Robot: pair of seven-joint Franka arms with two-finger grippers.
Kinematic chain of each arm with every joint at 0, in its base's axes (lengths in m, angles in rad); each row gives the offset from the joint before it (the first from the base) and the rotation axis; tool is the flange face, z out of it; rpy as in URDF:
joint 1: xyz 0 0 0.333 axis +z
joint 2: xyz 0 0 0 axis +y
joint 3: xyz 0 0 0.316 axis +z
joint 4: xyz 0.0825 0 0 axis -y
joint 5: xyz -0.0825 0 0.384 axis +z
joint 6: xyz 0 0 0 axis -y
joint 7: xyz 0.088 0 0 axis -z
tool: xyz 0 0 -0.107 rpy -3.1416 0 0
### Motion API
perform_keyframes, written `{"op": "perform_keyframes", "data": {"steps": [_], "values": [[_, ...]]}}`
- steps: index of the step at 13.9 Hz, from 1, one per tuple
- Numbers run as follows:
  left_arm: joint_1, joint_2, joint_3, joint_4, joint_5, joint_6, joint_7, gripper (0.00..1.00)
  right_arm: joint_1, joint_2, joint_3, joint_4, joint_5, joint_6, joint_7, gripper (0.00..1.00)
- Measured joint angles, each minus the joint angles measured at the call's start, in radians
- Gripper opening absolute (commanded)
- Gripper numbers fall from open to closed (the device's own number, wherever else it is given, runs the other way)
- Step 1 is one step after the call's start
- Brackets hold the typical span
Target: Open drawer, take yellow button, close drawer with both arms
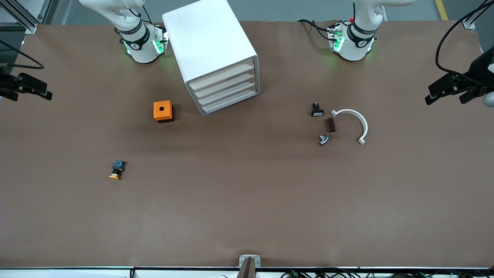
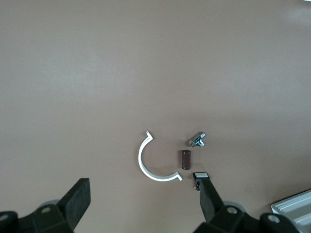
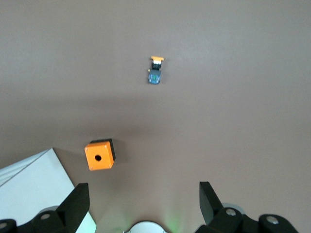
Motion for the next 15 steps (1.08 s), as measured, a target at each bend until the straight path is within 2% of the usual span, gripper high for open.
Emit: {"op": "perform_keyframes", "data": {"steps": [8, 15], "values": [[-0.001, 0.000, 0.000, 0.000, 0.000, -0.002, -0.001, 0.99, 0.000, -0.018, 0.002, 0.008, 0.000, -0.007, 0.000, 1.00], [-0.001, 0.000, 0.000, 0.000, 0.000, -0.003, -0.002, 0.99, 0.000, -0.076, 0.003, -0.059, 0.000, 0.017, 0.000, 1.00]]}}
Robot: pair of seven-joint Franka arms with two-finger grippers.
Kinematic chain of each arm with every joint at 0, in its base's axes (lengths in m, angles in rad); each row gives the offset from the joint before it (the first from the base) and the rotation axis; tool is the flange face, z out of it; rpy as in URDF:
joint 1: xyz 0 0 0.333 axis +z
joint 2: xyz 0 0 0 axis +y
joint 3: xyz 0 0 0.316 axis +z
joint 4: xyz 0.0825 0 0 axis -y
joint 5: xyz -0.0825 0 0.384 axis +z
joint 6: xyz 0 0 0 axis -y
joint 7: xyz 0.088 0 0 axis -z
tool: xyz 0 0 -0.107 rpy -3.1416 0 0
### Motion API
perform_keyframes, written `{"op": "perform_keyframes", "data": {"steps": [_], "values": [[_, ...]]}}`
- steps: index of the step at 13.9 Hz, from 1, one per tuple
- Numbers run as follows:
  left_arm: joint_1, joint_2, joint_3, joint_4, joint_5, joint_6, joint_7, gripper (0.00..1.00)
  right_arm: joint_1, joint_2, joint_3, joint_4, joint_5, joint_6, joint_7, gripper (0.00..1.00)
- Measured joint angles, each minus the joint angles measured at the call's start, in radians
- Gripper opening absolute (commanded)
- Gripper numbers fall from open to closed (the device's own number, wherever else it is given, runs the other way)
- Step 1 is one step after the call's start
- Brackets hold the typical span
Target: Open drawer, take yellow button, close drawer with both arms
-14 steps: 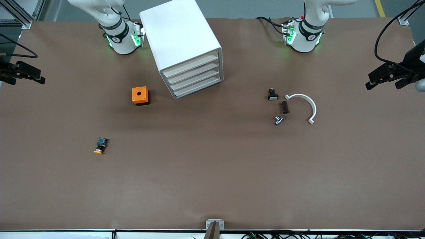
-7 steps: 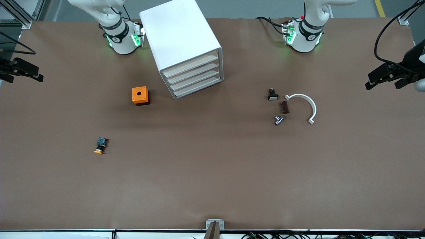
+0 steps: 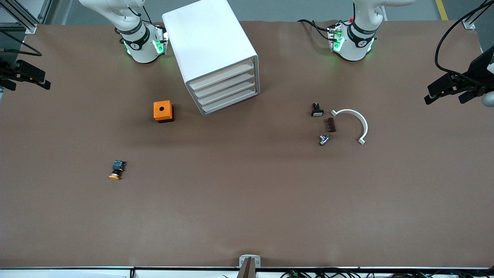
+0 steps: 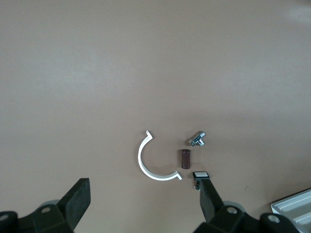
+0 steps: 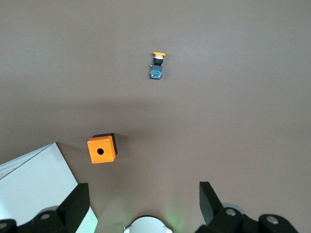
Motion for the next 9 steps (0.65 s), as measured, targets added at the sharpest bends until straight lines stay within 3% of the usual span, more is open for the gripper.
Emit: {"op": "perform_keyframes", "data": {"steps": [9], "values": [[0.000, 0.000, 0.000, 0.000, 0.000, -0.001, 0.000, 0.99, 0.000, -0.045, 0.001, -0.052, 0.000, 0.069, 0.000, 1.00]]}}
